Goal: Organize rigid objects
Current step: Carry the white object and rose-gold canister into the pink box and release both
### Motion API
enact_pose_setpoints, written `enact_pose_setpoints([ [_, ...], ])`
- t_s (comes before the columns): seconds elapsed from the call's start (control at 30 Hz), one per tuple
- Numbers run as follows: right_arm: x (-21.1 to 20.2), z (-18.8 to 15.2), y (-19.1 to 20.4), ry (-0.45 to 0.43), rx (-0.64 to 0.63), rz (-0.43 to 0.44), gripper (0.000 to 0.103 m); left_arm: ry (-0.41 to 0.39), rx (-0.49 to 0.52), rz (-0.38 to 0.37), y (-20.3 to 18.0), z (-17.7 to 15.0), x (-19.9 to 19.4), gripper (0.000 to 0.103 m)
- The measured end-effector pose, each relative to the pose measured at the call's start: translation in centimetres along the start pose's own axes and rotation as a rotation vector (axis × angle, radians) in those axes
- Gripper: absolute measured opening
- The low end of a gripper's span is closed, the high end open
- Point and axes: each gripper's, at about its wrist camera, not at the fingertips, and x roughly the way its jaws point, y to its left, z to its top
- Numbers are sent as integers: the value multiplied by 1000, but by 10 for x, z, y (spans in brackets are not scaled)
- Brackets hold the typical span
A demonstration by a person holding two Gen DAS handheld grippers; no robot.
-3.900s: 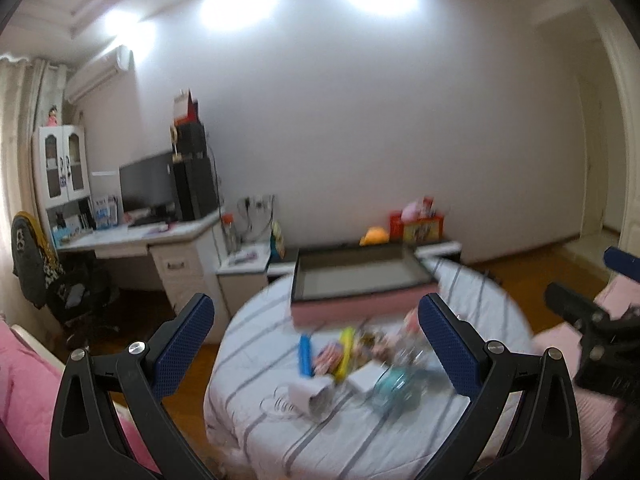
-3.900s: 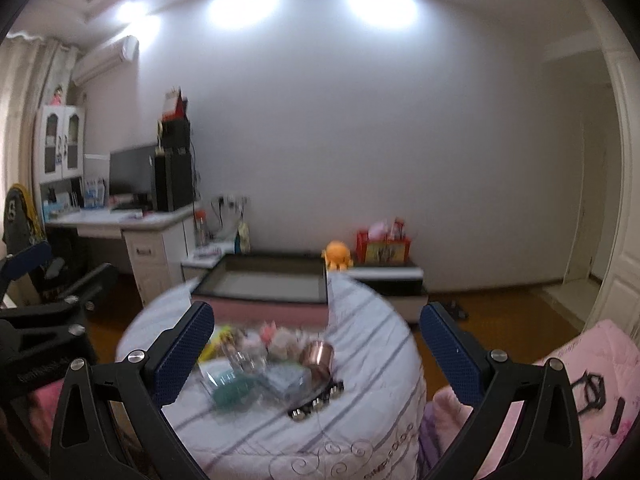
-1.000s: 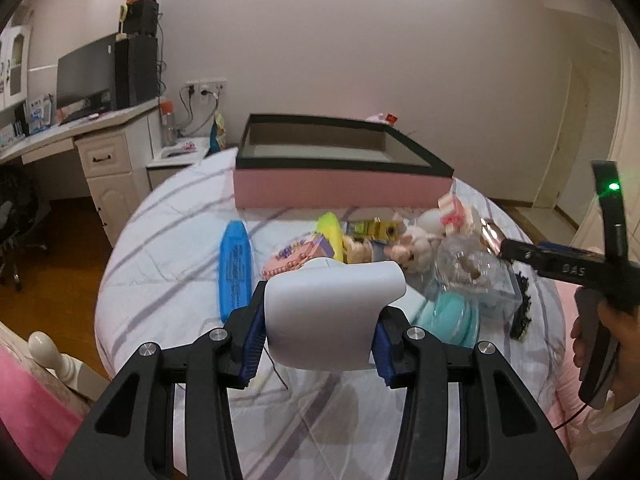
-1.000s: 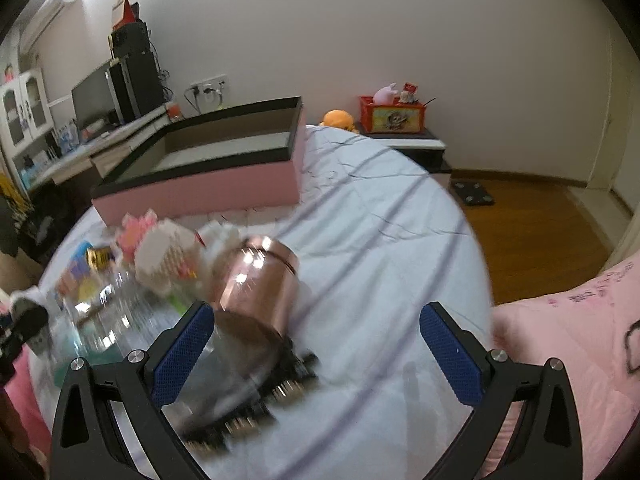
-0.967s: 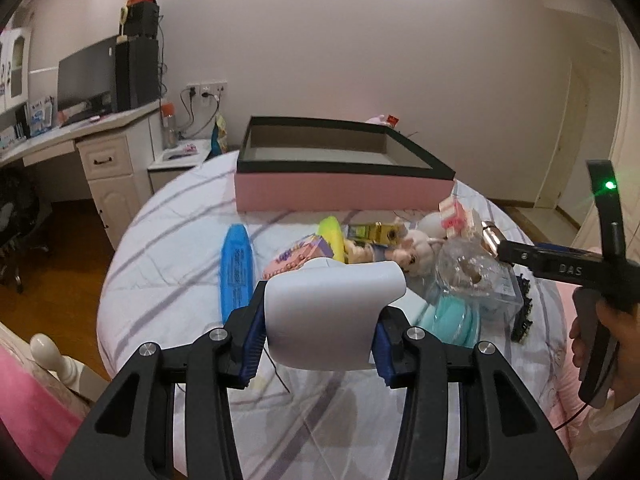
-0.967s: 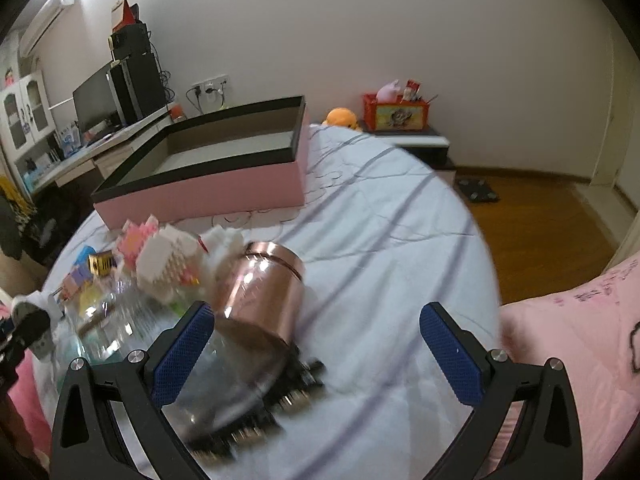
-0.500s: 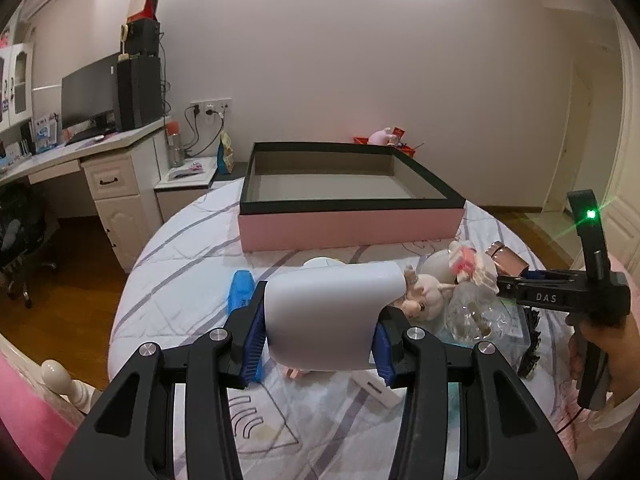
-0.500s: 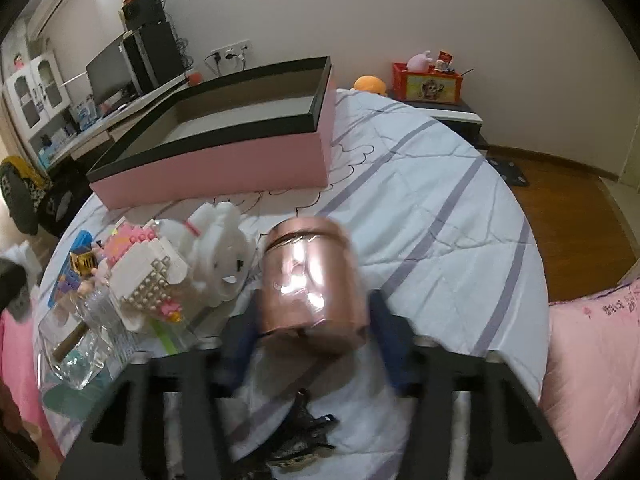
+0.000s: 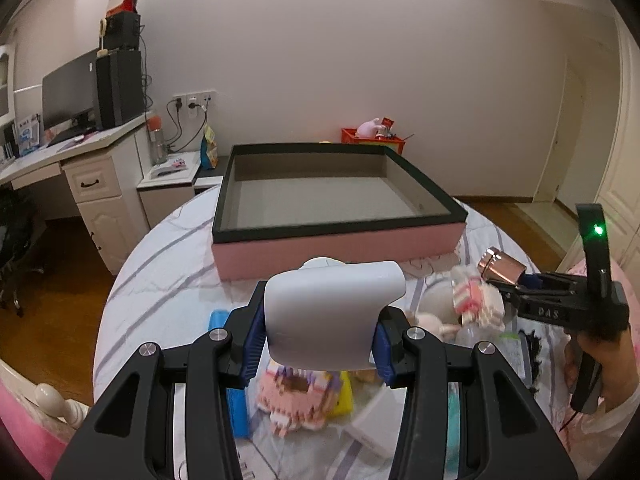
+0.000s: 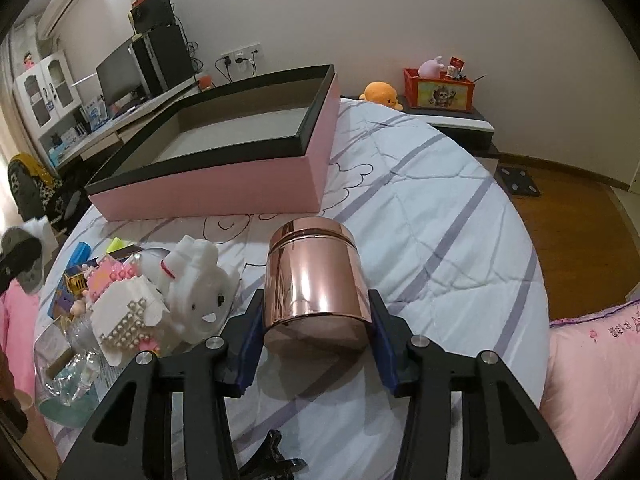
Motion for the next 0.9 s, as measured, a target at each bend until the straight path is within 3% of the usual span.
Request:
enact_pose_setpoints([
  [0.27, -22, 30, 12, -78, -52, -32, 48, 0, 47, 11, 0, 38, 23, 46],
  [0.47, -17, 76, 37, -118, -117, 7, 48, 34, 64, 21, 6, 72, 62, 46],
  [0.6, 18, 107, 57, -60, -143, 49, 48, 93, 45, 9, 14, 91, 95, 46],
  [0.67, 38, 117, 64, -22, -136, 80, 48, 128, 45, 37, 18, 96, 116, 46],
  [0.9, 89, 125, 70, 101, -122, 84, 48, 263, 48, 87, 26, 86, 168, 46],
])
